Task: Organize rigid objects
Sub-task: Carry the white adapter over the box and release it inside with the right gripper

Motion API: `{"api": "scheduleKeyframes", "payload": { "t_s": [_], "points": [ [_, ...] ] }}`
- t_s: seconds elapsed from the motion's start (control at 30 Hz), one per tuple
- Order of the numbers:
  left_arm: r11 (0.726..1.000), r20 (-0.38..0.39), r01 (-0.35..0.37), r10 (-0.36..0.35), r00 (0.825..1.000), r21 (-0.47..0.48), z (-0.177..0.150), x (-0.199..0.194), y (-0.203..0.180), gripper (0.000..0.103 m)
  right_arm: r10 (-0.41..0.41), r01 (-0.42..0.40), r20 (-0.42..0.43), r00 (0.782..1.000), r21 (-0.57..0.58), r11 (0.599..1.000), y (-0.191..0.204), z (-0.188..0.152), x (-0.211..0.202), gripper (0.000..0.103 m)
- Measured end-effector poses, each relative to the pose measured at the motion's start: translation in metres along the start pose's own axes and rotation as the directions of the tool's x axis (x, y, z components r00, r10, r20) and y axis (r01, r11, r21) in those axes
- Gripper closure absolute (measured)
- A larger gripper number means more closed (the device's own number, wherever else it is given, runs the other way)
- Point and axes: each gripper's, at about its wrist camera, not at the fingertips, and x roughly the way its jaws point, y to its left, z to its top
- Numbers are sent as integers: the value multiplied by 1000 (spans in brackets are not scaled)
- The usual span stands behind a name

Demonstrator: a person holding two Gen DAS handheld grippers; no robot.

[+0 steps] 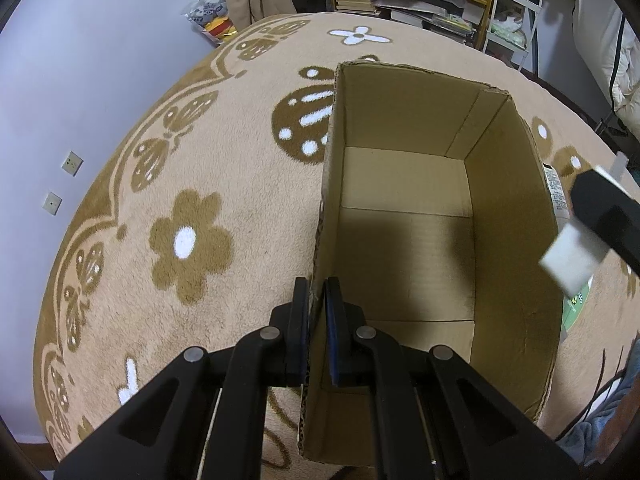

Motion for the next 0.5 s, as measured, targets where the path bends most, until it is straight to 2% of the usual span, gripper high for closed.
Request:
{"api": "scheduleKeyframes", "payload": {
  "t_s": [0.27, 0.5],
  "points": [
    [1000, 1, -6, 6, 1000, 9, 0, 0, -1, 96, -3, 4, -55, 998, 4, 1000, 2, -9, 17, 53],
    [1000, 4, -4, 4, 1000, 7, 0, 0, -1, 96, -11, 14, -57, 998, 46, 999, -4, -12, 19, 53]
  ]
}}
